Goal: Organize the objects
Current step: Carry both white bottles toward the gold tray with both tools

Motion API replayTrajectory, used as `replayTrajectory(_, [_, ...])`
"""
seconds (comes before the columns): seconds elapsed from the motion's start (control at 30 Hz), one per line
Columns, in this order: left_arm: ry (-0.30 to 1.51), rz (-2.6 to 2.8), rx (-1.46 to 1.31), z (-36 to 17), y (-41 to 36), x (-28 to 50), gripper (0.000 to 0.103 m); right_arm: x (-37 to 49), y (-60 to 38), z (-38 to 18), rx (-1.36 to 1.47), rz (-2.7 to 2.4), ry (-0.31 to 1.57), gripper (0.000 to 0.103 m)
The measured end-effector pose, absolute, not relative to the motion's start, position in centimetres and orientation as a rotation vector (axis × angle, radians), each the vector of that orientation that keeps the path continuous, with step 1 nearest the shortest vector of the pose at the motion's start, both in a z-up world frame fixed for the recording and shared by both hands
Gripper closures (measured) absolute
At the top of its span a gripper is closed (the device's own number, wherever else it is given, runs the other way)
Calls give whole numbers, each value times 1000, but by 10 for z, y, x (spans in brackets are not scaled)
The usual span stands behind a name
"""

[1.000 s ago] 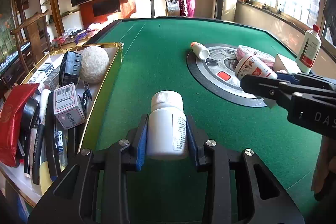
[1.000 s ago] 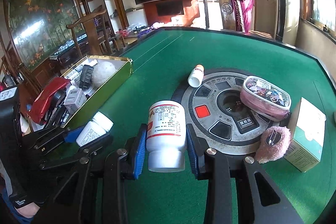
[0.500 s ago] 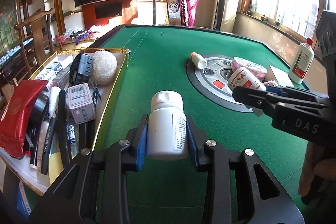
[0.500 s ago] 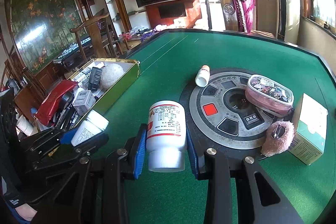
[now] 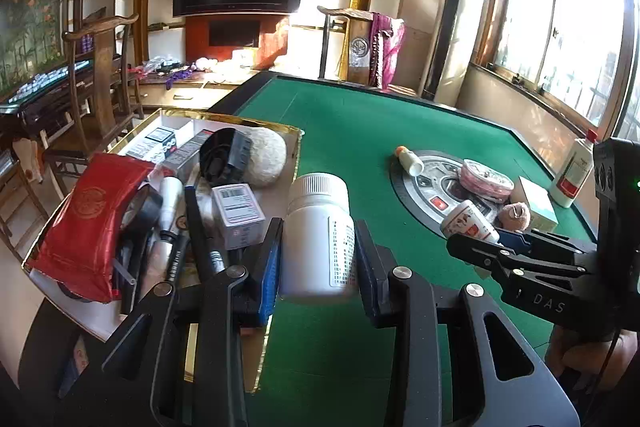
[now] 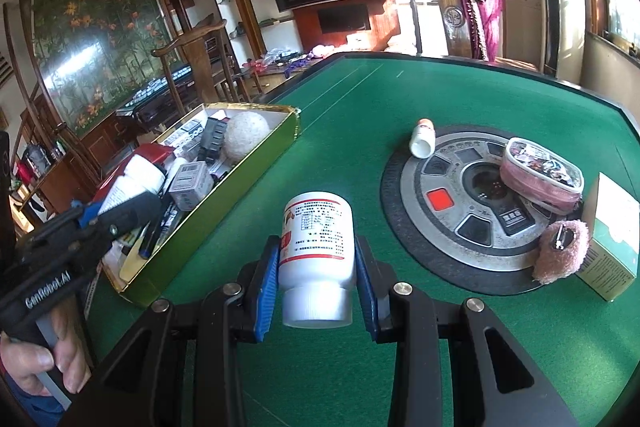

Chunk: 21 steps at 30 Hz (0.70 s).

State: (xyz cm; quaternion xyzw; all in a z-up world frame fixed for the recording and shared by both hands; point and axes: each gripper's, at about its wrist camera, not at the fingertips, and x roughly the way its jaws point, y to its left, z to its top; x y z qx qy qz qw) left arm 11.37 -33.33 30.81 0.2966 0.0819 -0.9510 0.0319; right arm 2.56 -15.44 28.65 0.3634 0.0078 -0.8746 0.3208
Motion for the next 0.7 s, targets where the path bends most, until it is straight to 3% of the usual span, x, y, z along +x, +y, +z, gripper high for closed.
replayTrajectory(0.7, [423,-2769,939,282,-424,126,70,26,-236,311,883,-2209,50,68])
